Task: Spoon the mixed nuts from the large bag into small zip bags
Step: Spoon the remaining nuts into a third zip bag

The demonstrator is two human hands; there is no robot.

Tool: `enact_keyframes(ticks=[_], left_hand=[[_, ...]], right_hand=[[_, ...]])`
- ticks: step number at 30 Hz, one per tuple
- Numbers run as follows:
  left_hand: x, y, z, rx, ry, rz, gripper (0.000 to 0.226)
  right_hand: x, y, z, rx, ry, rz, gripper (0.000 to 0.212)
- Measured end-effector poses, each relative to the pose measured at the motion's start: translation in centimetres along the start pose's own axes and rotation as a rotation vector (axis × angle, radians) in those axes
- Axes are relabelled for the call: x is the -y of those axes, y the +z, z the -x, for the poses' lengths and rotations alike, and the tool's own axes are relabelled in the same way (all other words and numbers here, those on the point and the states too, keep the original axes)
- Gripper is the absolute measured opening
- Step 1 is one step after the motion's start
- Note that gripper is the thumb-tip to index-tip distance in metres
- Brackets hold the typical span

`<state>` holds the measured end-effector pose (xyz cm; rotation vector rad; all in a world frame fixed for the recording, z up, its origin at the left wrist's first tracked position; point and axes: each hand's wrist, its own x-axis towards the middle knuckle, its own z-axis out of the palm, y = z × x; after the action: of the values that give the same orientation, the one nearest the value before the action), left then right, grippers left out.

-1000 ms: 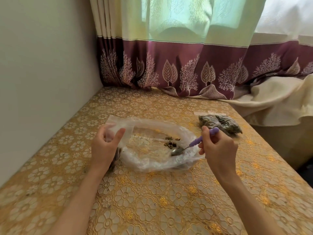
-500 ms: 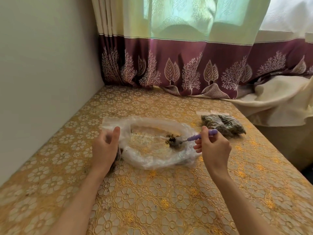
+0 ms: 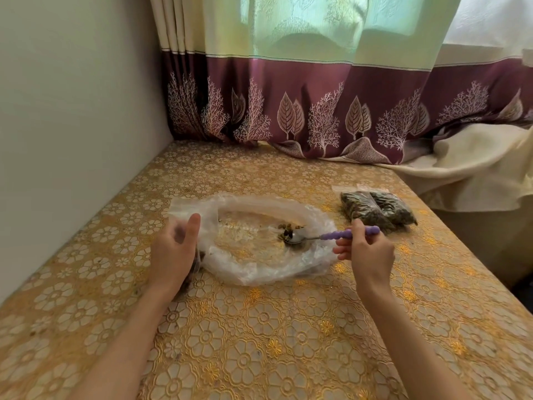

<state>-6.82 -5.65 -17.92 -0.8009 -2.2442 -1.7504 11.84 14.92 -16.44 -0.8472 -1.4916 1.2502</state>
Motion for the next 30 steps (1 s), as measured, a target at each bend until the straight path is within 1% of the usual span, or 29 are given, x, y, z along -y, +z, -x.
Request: enact_keyframes(ticks=[3, 6, 9, 15, 17, 21, 23, 27, 30], left_hand=[[0.1, 0.0, 0.0, 0.010, -0.010, 0.003, 0.059], [0.1, -0.1, 0.0, 0.010, -0.003, -0.003, 0.060], [0.0, -0.1, 0.0, 0.009, 0.009, -0.008, 0.060], [-0.1, -0.2, 0.1, 0.009, -0.004, 0.008, 0.052], [-0.1, -0.2, 0.1, 0.011, -0.006, 0.021, 0.052], [0.1, -0.1, 0.1, 0.009, 0.004, 0.032, 0.056], [0.3, 0.0, 0.1, 0.012, 0.006, 0.045, 0.058], [0.4, -0.1, -0.1, -0.008, -0.001, 0.055, 0.052], [0.3, 0.0, -0.2, -0.014, 0.012, 0.103, 0.043]], right_hand=[[-0.6, -0.2, -0.2, 0.005, 0.099, -0.040, 0.035], [-0.7, 0.0, -0.1, 0.024, 0.118, -0.047, 0.036], [-0.2, 0.8, 0.1, 0.082, 0.124, -0.063, 0.037], [1.0, 3.5, 0.3, 0.219, 0.203, -0.128, 0.038], [1.5, 4.5, 0.2, 0.257, 0.253, -0.142, 0.038], [2.4, 6.1, 0.3, 0.370, 0.453, -0.237, 0.035], [2.8, 6.6, 0.4, 0.395, 0.522, -0.287, 0.036], [3.5, 7.0, 0.8, 0.421, 0.604, -0.345, 0.036], [4.0, 6.7, 0.8, 0.426, 0.615, -0.343, 0.034]])
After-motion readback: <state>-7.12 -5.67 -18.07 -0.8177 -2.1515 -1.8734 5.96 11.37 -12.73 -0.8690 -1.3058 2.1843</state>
